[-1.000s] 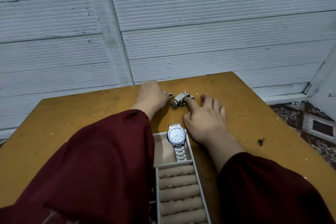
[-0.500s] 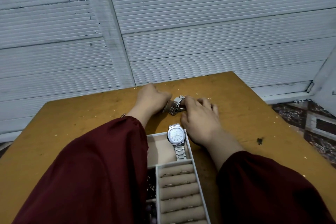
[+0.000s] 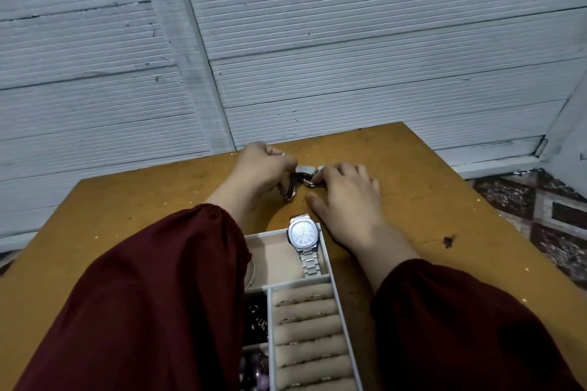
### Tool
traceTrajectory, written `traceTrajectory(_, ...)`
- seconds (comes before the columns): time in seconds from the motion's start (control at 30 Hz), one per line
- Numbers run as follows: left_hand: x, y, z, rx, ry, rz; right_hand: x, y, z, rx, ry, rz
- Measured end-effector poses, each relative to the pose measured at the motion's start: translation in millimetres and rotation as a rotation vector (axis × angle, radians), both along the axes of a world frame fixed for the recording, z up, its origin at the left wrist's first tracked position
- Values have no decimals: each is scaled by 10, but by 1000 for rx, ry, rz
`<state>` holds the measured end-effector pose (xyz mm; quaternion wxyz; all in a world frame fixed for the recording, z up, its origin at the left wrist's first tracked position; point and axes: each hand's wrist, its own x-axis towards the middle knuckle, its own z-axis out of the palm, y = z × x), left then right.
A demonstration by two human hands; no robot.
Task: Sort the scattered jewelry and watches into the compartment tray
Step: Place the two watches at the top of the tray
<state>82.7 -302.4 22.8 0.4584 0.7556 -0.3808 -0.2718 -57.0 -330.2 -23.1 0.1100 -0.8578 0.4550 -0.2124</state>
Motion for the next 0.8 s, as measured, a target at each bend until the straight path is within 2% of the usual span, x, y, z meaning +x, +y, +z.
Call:
traceTrajectory(0.23,-14,83,76,11,5,-25,-42,8,49,7,-96,-140)
traceTrajectory(0.47,-15,139,126,8,20,-30,-4,-3,28,37,-89,-49)
traceTrajectory(0.67,2,191,137,-7,33,-24,34,-28,30,98,-308,-53)
traceTrajectory(0.8,4,236,148,-14,43,-29,1,-43,35,64,-273,-63)
